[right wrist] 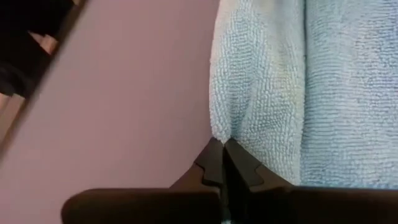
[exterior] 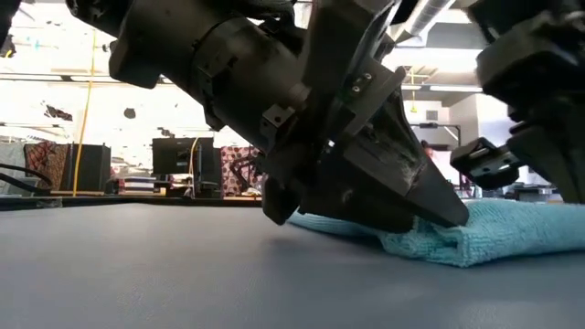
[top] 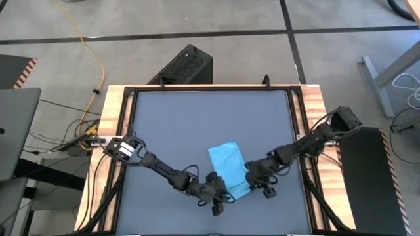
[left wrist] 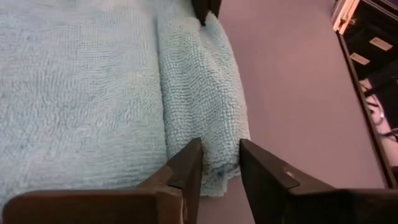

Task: Roll towel into tight, uniform cylinder
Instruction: Roll the blue microfiber cloth

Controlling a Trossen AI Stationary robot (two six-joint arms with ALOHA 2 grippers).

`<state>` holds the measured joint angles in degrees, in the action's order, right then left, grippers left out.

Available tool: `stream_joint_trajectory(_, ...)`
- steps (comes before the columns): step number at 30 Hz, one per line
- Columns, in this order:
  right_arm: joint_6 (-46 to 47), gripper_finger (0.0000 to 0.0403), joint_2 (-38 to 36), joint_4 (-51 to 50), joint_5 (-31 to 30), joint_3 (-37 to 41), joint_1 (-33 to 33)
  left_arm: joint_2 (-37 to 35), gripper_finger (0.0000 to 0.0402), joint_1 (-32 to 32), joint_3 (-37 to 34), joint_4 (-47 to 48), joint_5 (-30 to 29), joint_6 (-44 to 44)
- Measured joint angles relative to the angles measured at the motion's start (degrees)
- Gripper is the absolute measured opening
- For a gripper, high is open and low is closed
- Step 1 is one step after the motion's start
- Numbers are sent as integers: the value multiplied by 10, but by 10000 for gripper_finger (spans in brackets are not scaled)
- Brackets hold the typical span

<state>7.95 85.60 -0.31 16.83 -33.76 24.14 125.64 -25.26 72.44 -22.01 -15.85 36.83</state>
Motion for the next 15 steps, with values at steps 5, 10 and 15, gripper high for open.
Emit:
stream_joint_trajectory(5, 56, 17, 0, 2, 68, 0, -26, -2, 103, -7, -1, -28, -35, -42)
stream_joint_trajectory(10, 98, 17, 0, 3, 116, 0, -58, -15, 103, -8, -1, -26, -54, -79)
stream_joint_trajectory(15, 128, 17, -1, 0, 134, 0, -89, -36, 103, -10, 0, 1, -57, -102)
